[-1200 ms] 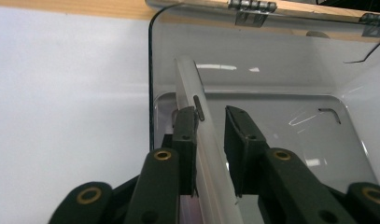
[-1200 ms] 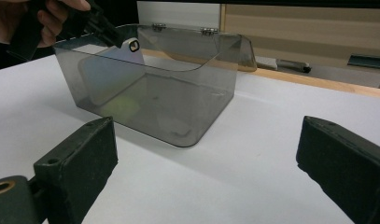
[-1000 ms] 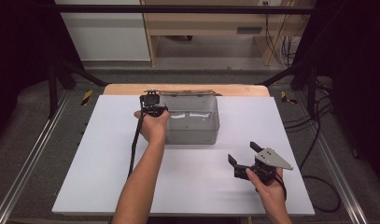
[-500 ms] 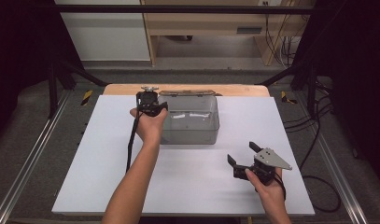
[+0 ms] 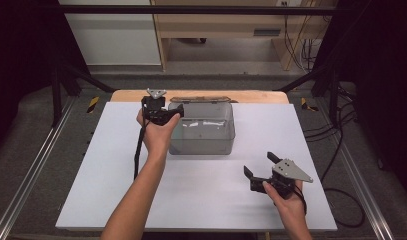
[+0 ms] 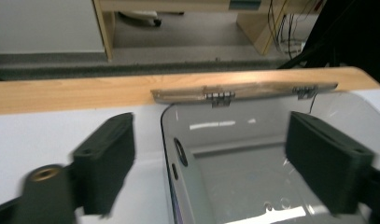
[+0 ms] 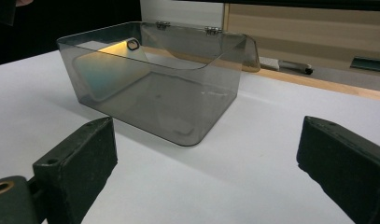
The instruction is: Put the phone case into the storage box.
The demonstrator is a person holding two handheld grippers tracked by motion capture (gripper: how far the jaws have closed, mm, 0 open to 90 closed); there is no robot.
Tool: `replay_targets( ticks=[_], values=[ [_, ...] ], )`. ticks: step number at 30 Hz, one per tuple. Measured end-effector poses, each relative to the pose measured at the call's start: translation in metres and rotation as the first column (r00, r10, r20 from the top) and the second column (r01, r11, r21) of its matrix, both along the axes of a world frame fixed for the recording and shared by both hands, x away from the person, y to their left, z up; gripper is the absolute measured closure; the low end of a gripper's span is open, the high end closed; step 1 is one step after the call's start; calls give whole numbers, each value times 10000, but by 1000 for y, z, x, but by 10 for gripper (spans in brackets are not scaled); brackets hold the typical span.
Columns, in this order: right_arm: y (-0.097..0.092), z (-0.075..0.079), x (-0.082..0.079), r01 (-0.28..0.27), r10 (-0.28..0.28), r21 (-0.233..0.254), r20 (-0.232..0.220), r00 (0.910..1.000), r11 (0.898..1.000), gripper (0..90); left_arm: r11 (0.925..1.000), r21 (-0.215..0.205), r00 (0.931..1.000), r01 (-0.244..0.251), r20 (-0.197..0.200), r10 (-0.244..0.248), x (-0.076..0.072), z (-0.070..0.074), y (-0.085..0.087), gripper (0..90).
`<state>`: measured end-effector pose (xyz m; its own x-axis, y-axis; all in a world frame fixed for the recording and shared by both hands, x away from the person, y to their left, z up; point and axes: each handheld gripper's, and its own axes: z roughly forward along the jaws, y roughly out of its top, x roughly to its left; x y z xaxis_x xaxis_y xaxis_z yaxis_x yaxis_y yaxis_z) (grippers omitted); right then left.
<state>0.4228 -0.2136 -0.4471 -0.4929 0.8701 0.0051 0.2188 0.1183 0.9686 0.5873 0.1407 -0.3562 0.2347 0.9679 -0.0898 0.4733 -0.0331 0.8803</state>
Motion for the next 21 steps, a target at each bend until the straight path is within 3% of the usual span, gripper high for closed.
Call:
replay_targets(
  ticks=[6, 10, 17, 21],
  values=[
    [-3, 1, -2, 100, -100, 70, 24, 9999, 9999, 42, 9986, -56, 9956, 520, 786, -514, -6, 10, 9, 53],
    [-4, 0, -2, 173, -173, 78, 4, 9999, 9998, 41, 9948, -382, 9891, 943, 1169, -893, -10, 17, 14, 39],
    [-10, -4, 0, 476, -475, -2, -178, 9987, 9989, 42, 9776, -817, 9692, 1940, 1702, -1782, -18, 29, 29, 39],
    [-12, -6, 2, 579, -579, -1, -223, 9981, 9983, 41, 9684, -1009, 9586, 2282, 1971, -2053, -27, 38, 39, 38]
  ],
)
